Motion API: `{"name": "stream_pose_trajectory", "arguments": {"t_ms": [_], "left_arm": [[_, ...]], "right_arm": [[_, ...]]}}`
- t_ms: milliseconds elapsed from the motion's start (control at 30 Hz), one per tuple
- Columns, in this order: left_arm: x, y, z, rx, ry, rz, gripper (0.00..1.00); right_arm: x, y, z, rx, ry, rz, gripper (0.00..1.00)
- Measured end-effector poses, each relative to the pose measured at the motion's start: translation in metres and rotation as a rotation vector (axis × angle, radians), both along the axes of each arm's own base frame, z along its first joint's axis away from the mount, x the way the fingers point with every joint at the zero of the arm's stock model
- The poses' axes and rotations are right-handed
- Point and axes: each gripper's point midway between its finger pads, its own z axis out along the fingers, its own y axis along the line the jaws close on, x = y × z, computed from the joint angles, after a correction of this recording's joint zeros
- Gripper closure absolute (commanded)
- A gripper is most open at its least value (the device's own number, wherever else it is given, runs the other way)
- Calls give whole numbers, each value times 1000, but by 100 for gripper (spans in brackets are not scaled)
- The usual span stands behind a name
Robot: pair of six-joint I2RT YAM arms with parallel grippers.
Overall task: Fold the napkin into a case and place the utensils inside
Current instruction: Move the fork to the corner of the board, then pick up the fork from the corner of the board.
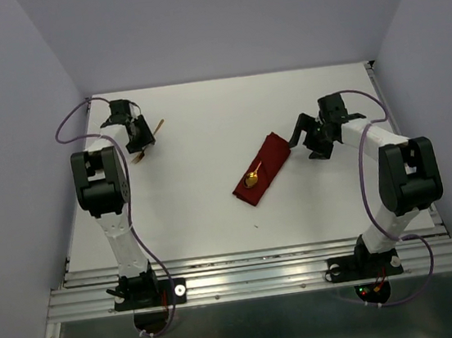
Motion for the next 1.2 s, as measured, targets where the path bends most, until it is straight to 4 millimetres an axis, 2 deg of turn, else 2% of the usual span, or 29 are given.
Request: {"name": "stream_pose_trajectory", "arguments": {"t_ms": [133, 200, 333, 533, 667, 700, 733, 767, 1100, 1200], "left_arm": [[-22, -20, -1, 0, 14, -37, 38], [-25, -27, -2, 8, 19, -50, 39], [-25, -36, -1, 44, 26, -74, 45], [-14, -34, -5, 144, 70, -91, 54], [-9, -31, -7, 200, 88, -92, 75], [-9, -32, -7, 201, 89, -99, 89], [-9, -33, -7, 203, 89, -101, 97], [-9, -34, -7, 205, 89, -105, 100], [-14, -42, -6, 191, 92, -133, 100], [-35, -55, -4, 167, 116, -158, 100]], "right_arm": [[-2, 2, 0, 4, 2, 6, 5], [-2, 3, 1, 5, -1, 8, 5], [-2, 5, 7, 8, -17, 15, 5], [-4, 7, 14, 11, -34, 17, 5], [-4, 7, 16, 13, -40, 16, 5], [-4, 7, 16, 13, -38, 15, 5], [-4, 7, 16, 13, -38, 14, 5], [-4, 7, 16, 14, -38, 14, 5], [-5, 9, 16, 14, -38, 21, 5], [-5, 10, 16, 14, -38, 21, 5]]}}
